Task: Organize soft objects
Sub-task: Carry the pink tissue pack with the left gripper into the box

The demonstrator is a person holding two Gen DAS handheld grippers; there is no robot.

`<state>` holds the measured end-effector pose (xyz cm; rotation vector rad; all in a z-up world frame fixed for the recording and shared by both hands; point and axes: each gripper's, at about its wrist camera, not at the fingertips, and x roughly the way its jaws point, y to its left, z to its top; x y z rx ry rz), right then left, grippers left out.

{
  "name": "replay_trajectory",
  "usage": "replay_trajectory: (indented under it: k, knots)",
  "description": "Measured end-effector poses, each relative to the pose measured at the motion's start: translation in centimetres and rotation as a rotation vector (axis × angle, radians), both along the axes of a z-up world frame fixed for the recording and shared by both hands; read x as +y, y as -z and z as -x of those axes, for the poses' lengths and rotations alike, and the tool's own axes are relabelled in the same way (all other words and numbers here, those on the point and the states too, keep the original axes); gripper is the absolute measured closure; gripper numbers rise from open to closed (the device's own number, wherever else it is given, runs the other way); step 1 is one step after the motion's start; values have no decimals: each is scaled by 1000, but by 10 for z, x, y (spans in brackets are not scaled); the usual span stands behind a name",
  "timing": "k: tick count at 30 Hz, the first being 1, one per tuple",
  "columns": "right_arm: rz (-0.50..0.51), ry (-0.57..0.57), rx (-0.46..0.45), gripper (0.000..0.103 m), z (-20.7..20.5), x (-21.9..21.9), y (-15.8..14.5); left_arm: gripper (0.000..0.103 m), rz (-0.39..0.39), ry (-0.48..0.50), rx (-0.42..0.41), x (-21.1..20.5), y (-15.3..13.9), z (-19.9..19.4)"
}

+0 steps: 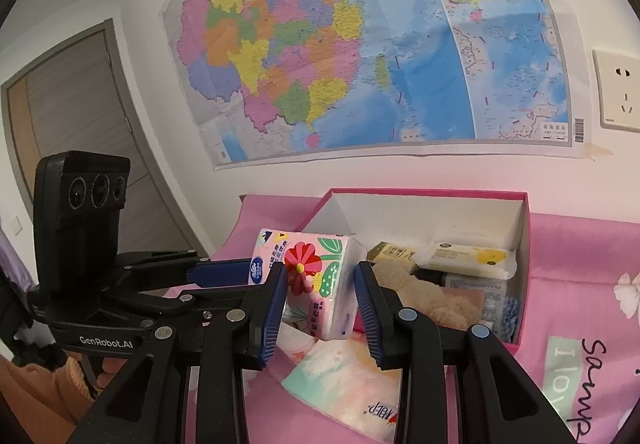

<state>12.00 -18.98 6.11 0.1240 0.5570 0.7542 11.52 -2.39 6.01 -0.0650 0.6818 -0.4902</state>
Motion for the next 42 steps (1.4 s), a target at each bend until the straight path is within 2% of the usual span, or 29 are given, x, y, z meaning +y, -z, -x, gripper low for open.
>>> replay_trajectory:
  k: [26,42]
  knots:
    - [-12,25,44,68,-49,3,7,62,-19,-34,45,-4,7,-44]
    - [-19,42,58,68,-63,4,11,62,-40,-54,65,-5,13,-64]
